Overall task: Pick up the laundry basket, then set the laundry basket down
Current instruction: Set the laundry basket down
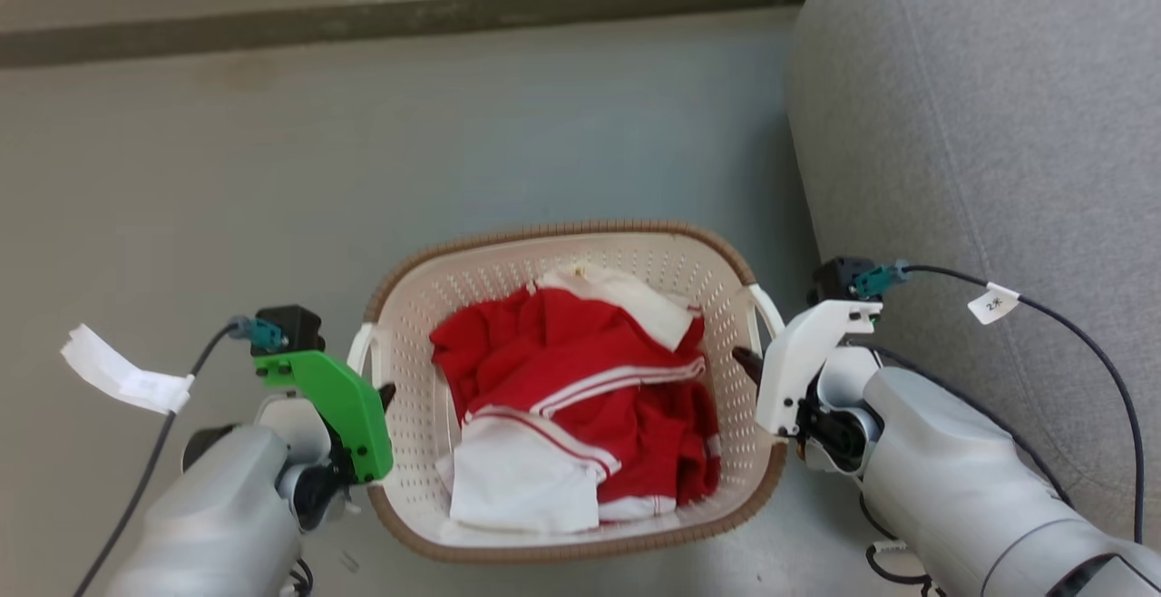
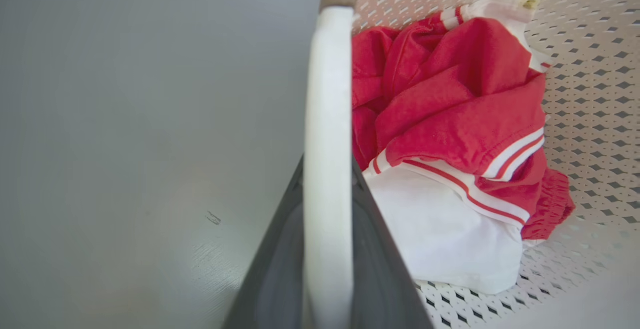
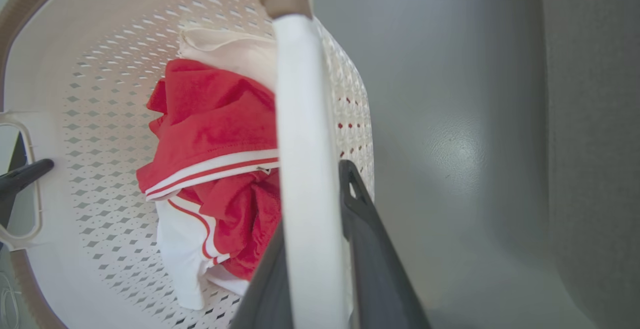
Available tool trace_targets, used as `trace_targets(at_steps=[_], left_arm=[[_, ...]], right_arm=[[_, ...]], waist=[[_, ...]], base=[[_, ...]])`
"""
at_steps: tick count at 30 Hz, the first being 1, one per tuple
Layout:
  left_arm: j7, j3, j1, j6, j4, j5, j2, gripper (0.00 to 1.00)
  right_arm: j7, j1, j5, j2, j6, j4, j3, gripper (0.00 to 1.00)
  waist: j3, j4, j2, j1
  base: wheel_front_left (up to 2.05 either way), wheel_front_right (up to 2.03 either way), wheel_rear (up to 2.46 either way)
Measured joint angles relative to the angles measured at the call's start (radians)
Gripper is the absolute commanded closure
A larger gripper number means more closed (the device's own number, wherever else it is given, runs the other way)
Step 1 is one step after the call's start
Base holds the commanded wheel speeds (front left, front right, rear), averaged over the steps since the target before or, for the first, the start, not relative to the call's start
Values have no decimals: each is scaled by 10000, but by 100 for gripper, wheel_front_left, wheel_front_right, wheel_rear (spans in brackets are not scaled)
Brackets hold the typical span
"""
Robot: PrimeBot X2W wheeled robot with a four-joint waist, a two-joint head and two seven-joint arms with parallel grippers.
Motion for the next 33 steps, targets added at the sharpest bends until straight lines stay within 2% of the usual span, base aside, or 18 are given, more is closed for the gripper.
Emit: trace_targets(at_steps=[21, 33], left_arm=[[-1603, 291, -1470, -27, -366, 343, 504, 100], [-2121, 320, -2348, -29, -483, 416, 779, 100]], right_arm=[[-1870, -1268, -8, 19, -81, -453, 54, 100], [-2307, -2176, 33, 4, -176, -656, 142, 100]], waist=[[3111, -81, 0, 1], [4838, -22, 0, 2]], base=[[0, 0, 0], [0, 0, 0]])
